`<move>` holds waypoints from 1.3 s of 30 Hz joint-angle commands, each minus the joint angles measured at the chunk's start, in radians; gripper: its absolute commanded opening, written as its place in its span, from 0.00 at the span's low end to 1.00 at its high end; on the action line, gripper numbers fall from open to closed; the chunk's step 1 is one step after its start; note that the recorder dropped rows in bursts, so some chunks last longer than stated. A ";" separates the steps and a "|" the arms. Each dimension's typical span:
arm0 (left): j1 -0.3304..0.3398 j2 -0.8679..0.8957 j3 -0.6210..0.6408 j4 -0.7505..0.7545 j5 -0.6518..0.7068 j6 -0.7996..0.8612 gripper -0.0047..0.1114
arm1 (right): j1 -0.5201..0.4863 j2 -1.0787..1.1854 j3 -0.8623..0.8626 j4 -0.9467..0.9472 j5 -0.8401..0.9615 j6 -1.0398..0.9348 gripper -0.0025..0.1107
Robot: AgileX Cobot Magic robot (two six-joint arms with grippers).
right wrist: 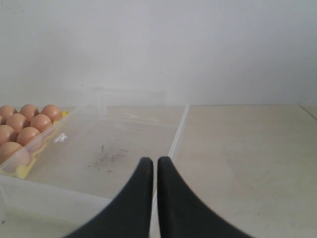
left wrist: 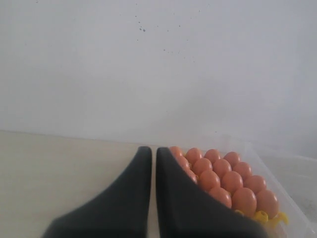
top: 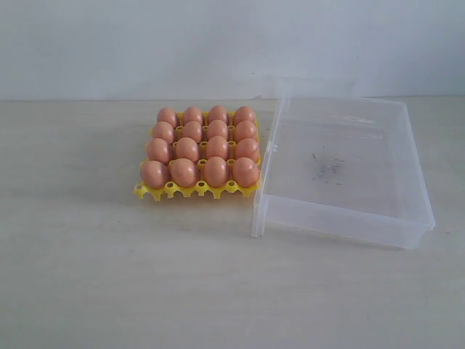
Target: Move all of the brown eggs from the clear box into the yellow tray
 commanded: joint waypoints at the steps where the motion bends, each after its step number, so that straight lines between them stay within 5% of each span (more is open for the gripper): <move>1: 0.053 -0.003 -0.003 0.011 -0.016 0.063 0.07 | -0.007 -0.005 -0.001 0.000 0.002 0.002 0.03; 9: 0.265 -0.003 -0.003 0.001 -0.008 0.057 0.07 | -0.007 -0.005 -0.001 0.000 0.002 0.002 0.03; 39: 0.274 -0.003 -0.003 0.004 -0.016 0.059 0.07 | -0.007 -0.005 -0.001 0.000 0.002 0.002 0.03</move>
